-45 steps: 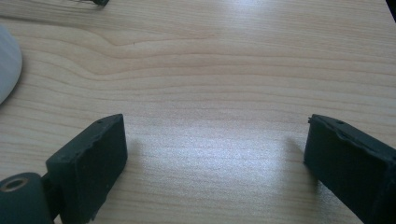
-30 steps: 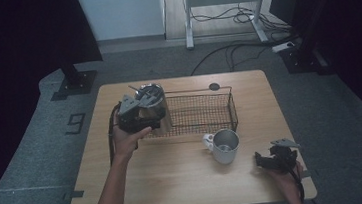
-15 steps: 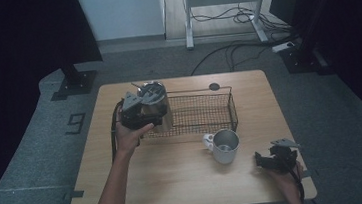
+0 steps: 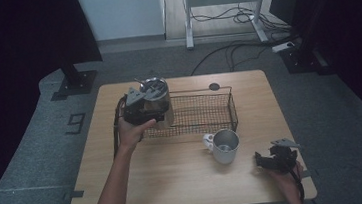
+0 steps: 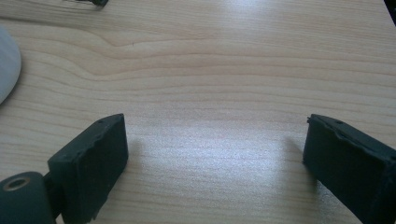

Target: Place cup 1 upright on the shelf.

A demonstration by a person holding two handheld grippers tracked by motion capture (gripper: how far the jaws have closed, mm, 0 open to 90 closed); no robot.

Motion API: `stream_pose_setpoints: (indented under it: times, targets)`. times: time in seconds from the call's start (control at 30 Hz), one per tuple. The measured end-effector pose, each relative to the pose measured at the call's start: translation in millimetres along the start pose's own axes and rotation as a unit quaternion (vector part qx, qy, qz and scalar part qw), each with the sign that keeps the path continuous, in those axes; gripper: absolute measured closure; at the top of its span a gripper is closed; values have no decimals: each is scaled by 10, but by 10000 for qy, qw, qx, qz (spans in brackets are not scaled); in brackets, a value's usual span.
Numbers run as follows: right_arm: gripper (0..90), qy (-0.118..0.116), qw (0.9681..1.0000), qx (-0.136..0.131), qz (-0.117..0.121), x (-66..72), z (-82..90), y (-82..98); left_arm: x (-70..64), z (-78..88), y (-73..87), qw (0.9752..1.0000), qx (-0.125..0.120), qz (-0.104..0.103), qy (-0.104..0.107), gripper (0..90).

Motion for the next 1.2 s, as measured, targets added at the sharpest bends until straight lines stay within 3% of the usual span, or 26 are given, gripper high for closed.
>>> stream_pose_setpoints:
  times: [0.73,1.2]
  targets:
    - [65,1,10000,1,-4,0,1,1,60,-191,-60,10000,40,3,-54,43]
    - [69,8,10000,-3,-6,-3,2,0,150,-338,-3,9998,167,79,-99,43]
Point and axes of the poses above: each handheld gripper's, and its own axes: z roughly backward along the jaws, y roughly out of its underside, x roughly to its left, the point moved 7 cm from there along -z, roughly forward along the jaws
